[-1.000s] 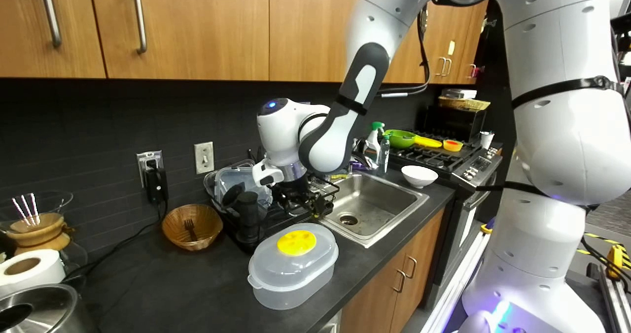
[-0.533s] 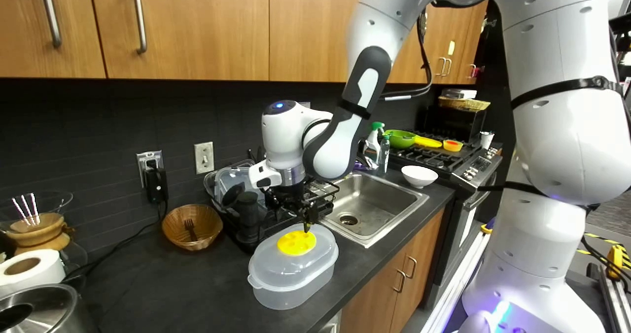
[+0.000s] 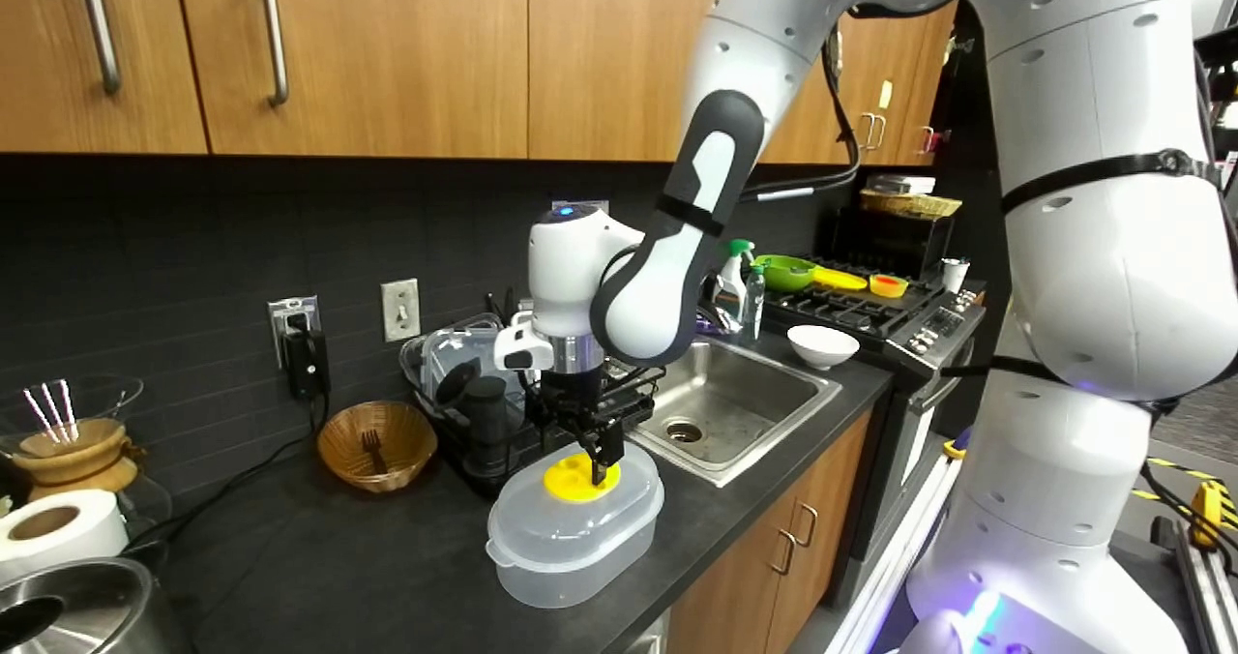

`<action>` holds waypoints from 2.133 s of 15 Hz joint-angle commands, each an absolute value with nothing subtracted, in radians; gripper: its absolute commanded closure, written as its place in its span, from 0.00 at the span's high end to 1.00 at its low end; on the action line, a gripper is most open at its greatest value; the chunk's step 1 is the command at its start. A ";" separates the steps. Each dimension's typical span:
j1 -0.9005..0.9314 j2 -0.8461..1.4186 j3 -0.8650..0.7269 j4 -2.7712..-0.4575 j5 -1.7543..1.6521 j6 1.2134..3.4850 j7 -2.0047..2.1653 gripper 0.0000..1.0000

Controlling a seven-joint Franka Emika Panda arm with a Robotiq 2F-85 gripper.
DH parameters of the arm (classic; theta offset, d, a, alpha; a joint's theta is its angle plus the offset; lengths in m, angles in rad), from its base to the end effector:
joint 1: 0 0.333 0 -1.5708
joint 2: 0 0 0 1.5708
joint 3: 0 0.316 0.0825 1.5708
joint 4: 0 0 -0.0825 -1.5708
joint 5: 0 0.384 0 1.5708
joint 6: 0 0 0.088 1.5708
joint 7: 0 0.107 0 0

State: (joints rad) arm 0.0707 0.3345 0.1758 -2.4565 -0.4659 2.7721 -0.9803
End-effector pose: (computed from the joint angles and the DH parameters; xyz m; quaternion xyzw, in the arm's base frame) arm 0.4534 0.1395 0.1655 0.6764 0.7346 -0.0202 0.0499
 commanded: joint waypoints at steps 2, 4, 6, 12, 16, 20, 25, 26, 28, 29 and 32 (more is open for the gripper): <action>0.044 0.315 0.207 -2.485 -0.367 2.798 -1.014 1.00; 0.039 0.316 0.211 -2.485 -0.341 2.800 -1.016 1.00; 0.034 0.315 0.213 -2.485 -0.318 2.802 -1.015 1.00; 0.000 0.322 0.230 -2.487 -0.239 2.811 -1.025 1.00; -0.013 0.327 0.240 -2.487 -0.207 2.795 -1.039 1.00; -0.007 0.330 0.231 -2.479 -0.217 2.746 -1.050 1.00; -0.002 0.331 0.223 -2.464 -0.218 2.674 -1.072 0.90; -0.001 0.330 0.222 -2.461 -0.218 2.667 -1.076 0.74; -0.001 0.328 0.221 -2.456 -0.218 2.665 -1.090 0.62; -0.002 0.327 0.222 -2.454 -0.215 2.665 -1.096 0.56; -0.003 0.321 0.220 -2.448 -0.213 2.657 -1.112 0.34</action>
